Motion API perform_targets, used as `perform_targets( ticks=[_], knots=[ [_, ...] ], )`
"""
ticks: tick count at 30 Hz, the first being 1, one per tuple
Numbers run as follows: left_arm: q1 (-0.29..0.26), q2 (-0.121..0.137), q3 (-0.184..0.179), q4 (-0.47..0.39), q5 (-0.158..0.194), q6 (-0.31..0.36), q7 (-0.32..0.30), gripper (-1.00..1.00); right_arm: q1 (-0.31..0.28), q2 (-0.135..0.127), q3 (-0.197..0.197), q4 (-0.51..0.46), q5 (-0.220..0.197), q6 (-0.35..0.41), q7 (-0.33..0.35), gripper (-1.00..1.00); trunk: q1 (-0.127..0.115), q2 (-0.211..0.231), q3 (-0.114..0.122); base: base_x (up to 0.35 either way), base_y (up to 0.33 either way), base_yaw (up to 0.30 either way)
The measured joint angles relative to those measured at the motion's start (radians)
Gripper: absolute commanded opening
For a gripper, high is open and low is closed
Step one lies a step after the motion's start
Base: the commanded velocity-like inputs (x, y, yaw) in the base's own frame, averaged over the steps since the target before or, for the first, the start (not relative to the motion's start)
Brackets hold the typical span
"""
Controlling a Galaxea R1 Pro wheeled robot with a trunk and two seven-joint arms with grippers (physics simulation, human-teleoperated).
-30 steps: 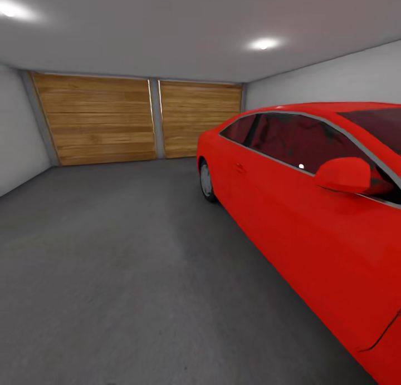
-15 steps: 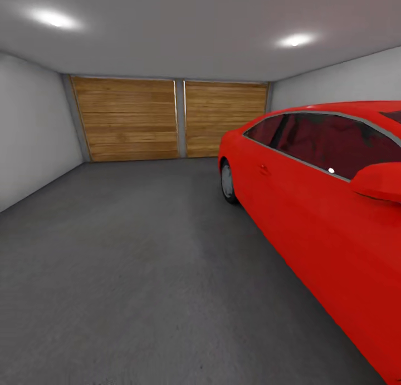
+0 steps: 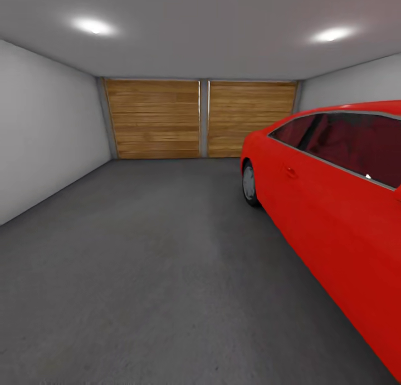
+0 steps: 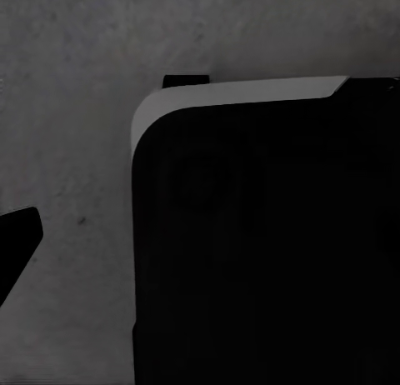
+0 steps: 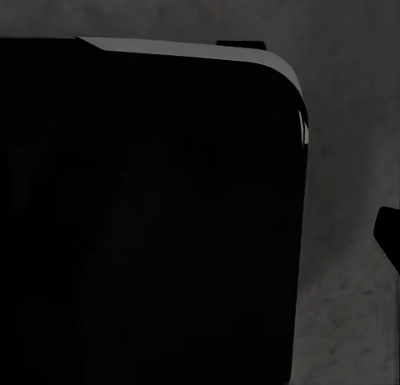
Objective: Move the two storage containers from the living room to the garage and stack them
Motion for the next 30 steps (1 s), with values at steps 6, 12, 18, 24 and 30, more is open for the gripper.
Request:
perform_targets(
  ticks=[6, 12, 18, 24, 30],
  knots=[
    [0.000, -0.001, 0.000, 0.000, 0.000, 0.000, 0.000, 1.00, 0.000, 0.000, 0.000, 0.002, 0.000, 0.000, -0.001, 1.00, 0.000, 0.000, 0.000, 0.000, 0.000, 0.269],
    [0.000, 0.000, 0.000, 0.000, 0.000, 0.000, 0.000, 1.00, 0.000, 0.000, 0.001, 0.002, 0.000, 0.000, -0.001, 1.00, 0.000, 0.000, 0.000, 0.000, 0.000, 0.269],
    [0.000, 0.000, 0.000, 0.000, 0.000, 0.000, 0.000, 1.00, 0.000, 0.000, 0.000, 0.002, 0.000, 0.000, -0.001, 1.00, 0.000, 0.000, 0.000, 0.000, 0.000, 0.269],
    [0.000, -0.001, 0.000, 0.000, 0.000, 0.000, 0.000, 1.00, 0.000, 0.000, 0.000, 0.002, 0.000, 0.000, -0.001, 1.00, 0.000, 0.000, 0.000, 0.000, 0.000, 0.269],
    [0.000, -0.001, 0.000, 0.000, 0.000, 0.000, 0.000, 1.00, 0.000, 0.000, 0.000, 0.002, 0.000, 0.000, -0.001, 1.00, 0.000, 0.000, 0.000, 0.000, 0.000, 0.269]
  ],
)
